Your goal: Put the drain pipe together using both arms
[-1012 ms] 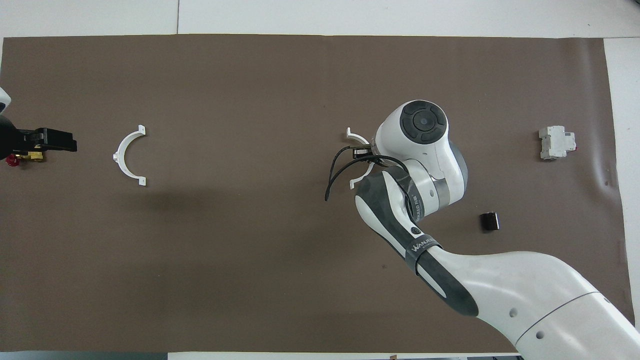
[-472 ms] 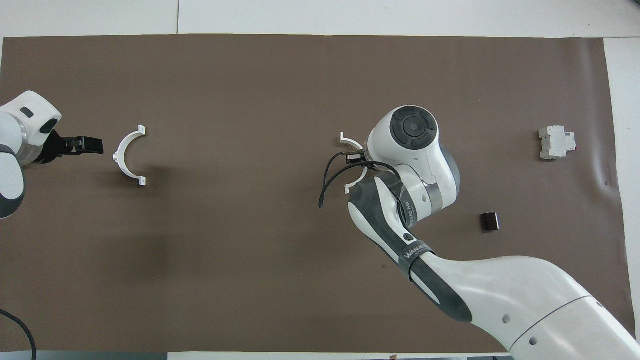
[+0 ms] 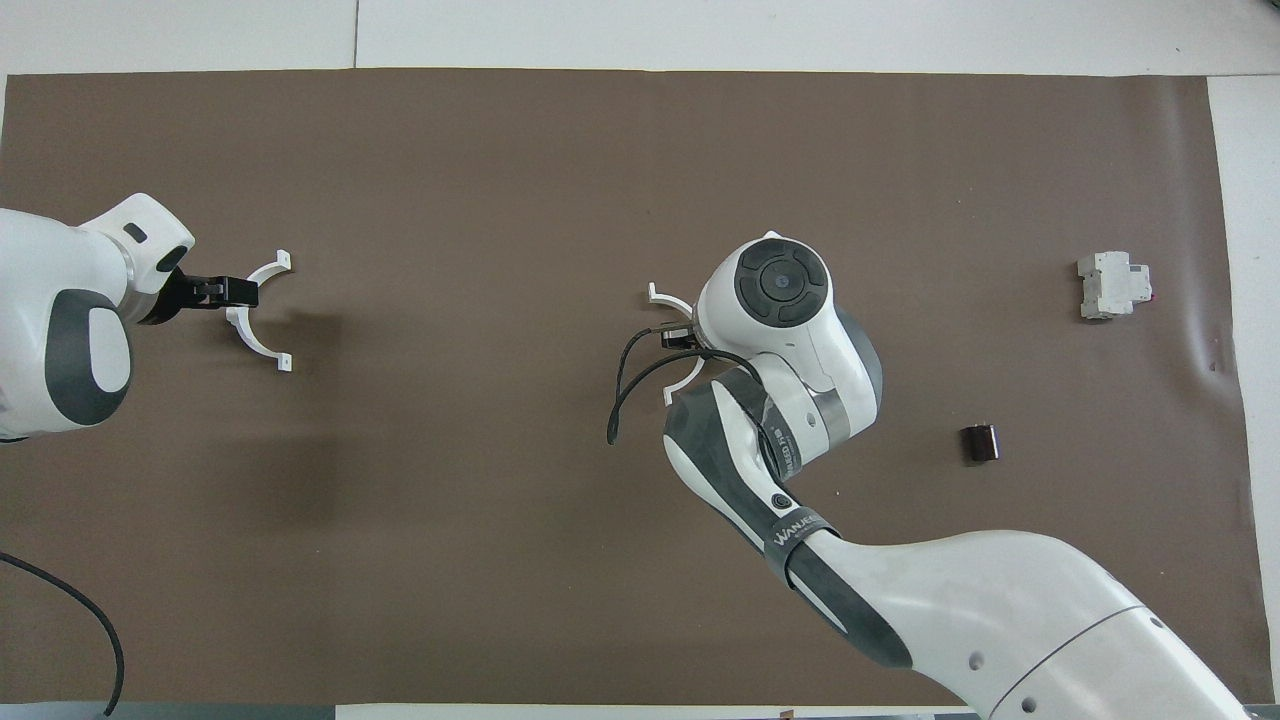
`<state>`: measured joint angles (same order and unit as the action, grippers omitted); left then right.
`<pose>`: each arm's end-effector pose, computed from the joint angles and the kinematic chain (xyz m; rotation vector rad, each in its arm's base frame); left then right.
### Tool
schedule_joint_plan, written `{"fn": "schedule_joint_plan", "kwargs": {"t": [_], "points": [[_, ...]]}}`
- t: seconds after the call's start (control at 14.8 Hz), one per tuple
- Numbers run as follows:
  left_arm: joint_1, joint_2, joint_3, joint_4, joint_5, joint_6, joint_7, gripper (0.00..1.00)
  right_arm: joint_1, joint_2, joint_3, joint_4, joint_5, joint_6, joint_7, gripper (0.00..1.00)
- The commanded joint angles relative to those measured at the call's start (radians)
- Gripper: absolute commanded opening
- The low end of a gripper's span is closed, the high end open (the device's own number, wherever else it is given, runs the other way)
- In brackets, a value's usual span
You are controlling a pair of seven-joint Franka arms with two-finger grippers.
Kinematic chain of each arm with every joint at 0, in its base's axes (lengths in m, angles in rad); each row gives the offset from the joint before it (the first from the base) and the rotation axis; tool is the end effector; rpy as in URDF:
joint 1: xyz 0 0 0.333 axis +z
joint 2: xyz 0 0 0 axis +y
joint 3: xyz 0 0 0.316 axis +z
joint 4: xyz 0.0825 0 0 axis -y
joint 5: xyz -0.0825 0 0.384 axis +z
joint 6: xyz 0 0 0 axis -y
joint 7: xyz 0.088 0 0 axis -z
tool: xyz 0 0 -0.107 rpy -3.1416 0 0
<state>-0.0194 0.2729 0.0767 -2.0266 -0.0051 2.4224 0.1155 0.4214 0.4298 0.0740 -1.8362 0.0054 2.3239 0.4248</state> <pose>0.6056 0.0331 0.3260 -3.1070 0.0912 -0.1896 0.5721 0.3054 0.3022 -3.0825 -0.0916 -0.0578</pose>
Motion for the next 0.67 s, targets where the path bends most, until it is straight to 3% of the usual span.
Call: {"fn": "schedule_joint_plan", "kwargs": {"t": [0.0,0.2,0.34,0.47,0.54,0.61], "points": [[-0.008,0.009,0.006,-0.024,0.011,0.037,0.009,0.92,0.019,-0.005,0.001,-0.018,-0.013,0.046,0.022,0.00],[-0.010,0.009,0.006,-0.049,0.011,0.043,0.012,0.77,0.025,-0.005,0.003,-0.018,-0.013,0.057,0.084,0.00],[-0.010,0.005,0.006,-0.069,0.011,0.055,0.012,0.58,0.063,0.023,-0.002,0.003,-0.016,0.063,0.095,0.00],[-0.010,0.005,0.006,-0.087,0.011,0.099,0.006,0.35,0.047,0.024,-0.002,0.018,-0.089,0.032,0.092,0.00],[-0.010,0.005,0.006,-0.087,0.011,0.102,0.006,0.09,0.045,0.024,0.001,0.023,-0.113,0.035,0.092,0.00],[-0.010,0.006,0.008,-0.081,0.011,0.103,0.010,0.00,0.056,0.026,0.001,0.026,-0.111,0.037,0.095,0.00]]}}
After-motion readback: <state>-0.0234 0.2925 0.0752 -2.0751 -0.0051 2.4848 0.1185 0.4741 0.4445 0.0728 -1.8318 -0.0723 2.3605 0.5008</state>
